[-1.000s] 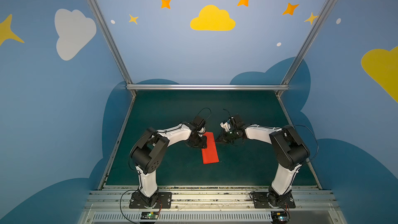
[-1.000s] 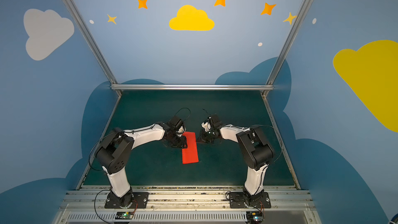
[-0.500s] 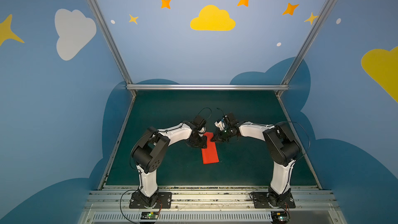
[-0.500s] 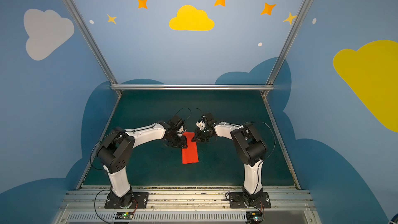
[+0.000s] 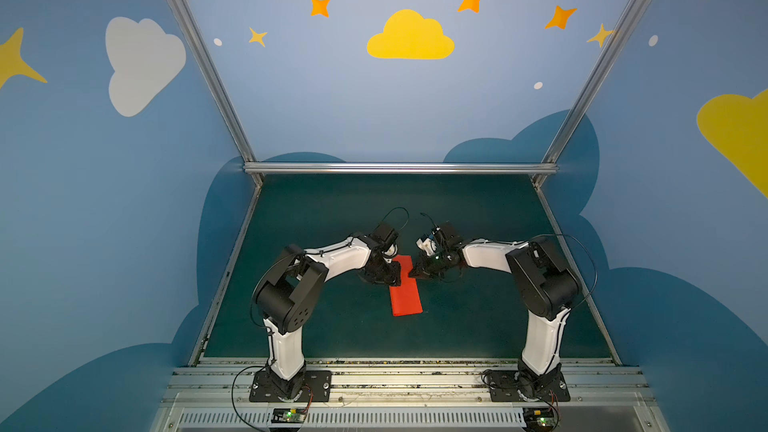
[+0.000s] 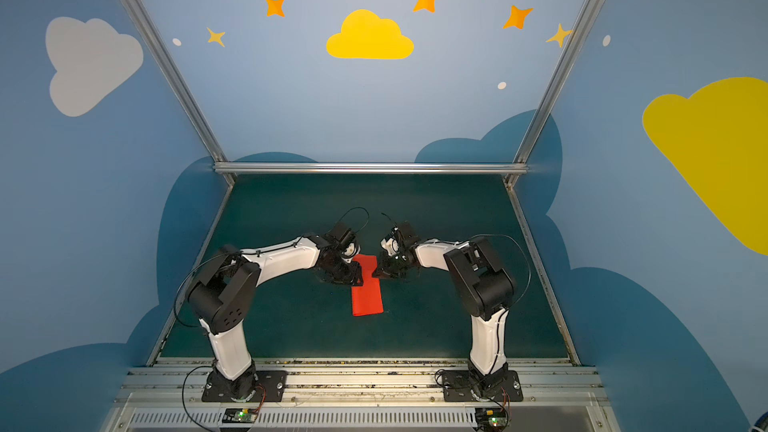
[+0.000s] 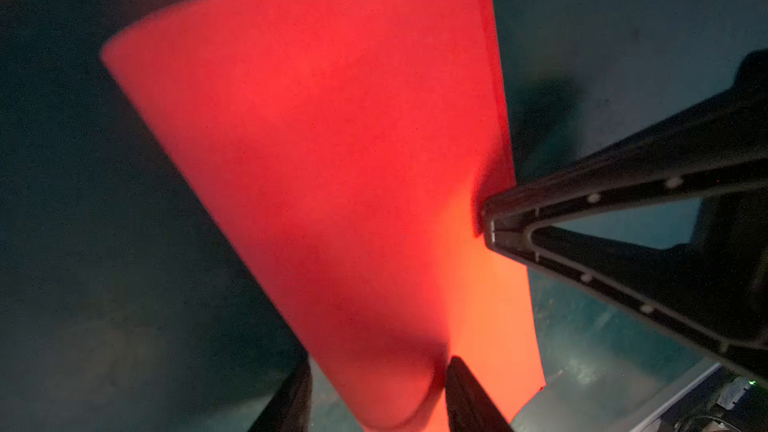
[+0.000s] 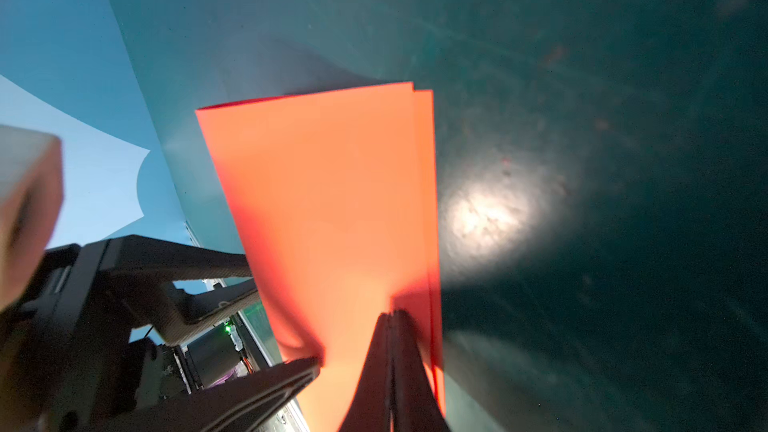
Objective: Fold a paper plane with a square sheet of paper (fold left side to right side)
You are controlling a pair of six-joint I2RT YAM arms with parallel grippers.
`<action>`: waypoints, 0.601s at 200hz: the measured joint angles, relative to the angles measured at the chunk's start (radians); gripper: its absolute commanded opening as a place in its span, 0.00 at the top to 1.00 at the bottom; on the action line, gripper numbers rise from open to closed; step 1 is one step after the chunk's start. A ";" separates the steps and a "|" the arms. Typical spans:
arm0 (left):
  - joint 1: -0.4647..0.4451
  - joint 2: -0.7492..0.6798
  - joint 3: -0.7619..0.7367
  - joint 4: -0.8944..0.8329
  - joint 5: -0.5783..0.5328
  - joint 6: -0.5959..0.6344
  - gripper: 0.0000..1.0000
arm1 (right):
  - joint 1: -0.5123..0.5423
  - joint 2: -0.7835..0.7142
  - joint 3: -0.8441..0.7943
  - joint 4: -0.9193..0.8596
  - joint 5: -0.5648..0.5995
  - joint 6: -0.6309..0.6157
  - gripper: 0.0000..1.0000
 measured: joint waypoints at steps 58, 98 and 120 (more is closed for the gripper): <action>0.062 -0.059 -0.048 0.029 0.028 -0.044 0.37 | -0.001 -0.006 -0.018 0.026 0.002 0.012 1.00; 0.099 -0.160 -0.106 0.111 0.093 -0.105 0.64 | -0.002 -0.007 -0.019 0.029 0.003 0.014 1.00; 0.094 -0.170 -0.148 0.188 0.140 -0.139 0.82 | -0.002 -0.007 -0.020 0.030 0.003 0.014 1.00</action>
